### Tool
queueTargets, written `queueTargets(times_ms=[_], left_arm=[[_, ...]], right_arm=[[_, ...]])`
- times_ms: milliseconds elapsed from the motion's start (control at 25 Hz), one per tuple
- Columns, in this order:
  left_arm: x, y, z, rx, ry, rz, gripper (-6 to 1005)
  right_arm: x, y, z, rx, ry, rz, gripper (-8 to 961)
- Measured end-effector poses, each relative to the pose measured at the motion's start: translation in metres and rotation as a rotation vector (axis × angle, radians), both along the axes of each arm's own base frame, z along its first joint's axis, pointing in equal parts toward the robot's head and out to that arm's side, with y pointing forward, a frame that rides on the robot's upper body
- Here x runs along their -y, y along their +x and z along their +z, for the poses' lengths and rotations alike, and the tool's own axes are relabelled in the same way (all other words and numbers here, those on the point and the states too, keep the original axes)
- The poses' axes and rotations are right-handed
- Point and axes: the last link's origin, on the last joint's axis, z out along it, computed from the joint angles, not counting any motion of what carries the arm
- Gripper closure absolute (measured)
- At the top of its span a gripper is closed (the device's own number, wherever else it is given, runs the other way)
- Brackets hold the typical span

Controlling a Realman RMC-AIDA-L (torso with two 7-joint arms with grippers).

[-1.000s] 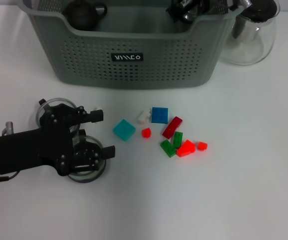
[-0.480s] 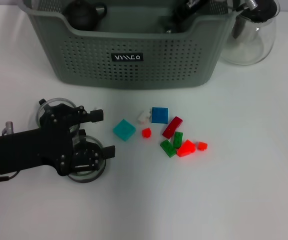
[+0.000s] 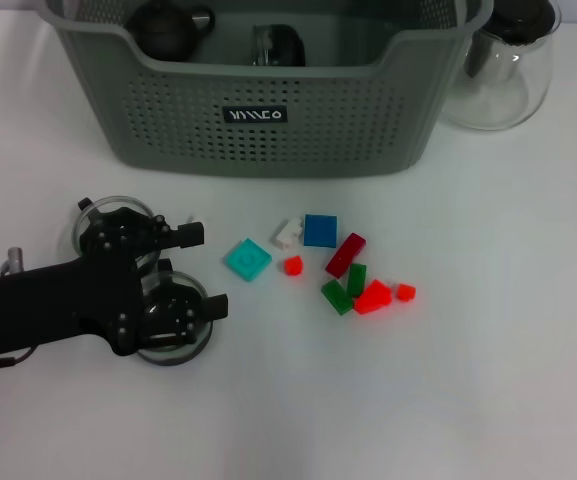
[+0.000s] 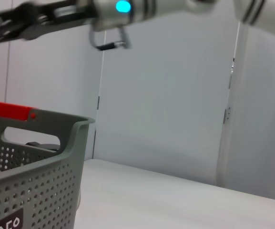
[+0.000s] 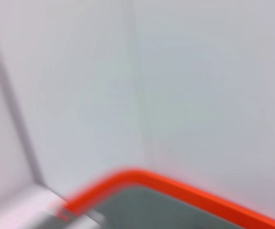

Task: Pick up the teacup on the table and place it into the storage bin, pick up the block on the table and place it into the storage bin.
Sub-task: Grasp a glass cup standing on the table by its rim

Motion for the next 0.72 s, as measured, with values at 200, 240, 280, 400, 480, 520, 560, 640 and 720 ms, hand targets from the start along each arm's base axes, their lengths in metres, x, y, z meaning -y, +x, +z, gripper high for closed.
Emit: queueTargets(times_ms=[200,240,280,400,480,520,560,640,720], left_arm=[[-0.001,0.0,0.001,-0.001,0.002,0.0,175],[-0.002,0.0,0.002,-0.004,0.004,-0.003,175],[-0.003,0.0,0.002,-0.006,0.005,-0.004,175],[-0.005,0.0,0.004,-0.011,0.004,-0.003,175],[-0.006,0.001,0.005,-0.013,0.002,-0.002,175],[-0.007,0.001,0.006,-0.014,0.001,-0.001,175],[-0.007,0.001,0.007,-0.016,0.001,-0.002,174],[-0.007,0.001,0.009,-0.02,-0.003,-0.006,174],[-0.007,0.002,0.013,-0.028,-0.014,-0.014,178]], right_arm=[[0.063,0.043,0.029,-0.26,-0.082,0.288,416],[0.082,0.057,0.037,-0.302,-0.106,0.357,417],[0.096,0.065,0.043,-0.331,-0.122,0.419,417],[0.138,0.103,0.056,-0.33,-0.146,0.535,418],[0.157,0.129,0.053,-0.256,-0.172,0.545,419],[0.166,0.143,0.045,-0.197,-0.212,0.528,419],[0.17,0.153,0.038,-0.148,-0.244,0.498,419],[0.178,0.176,0.02,-0.033,-0.343,0.419,419],[0.18,0.189,0.011,0.016,-0.399,0.368,419]])
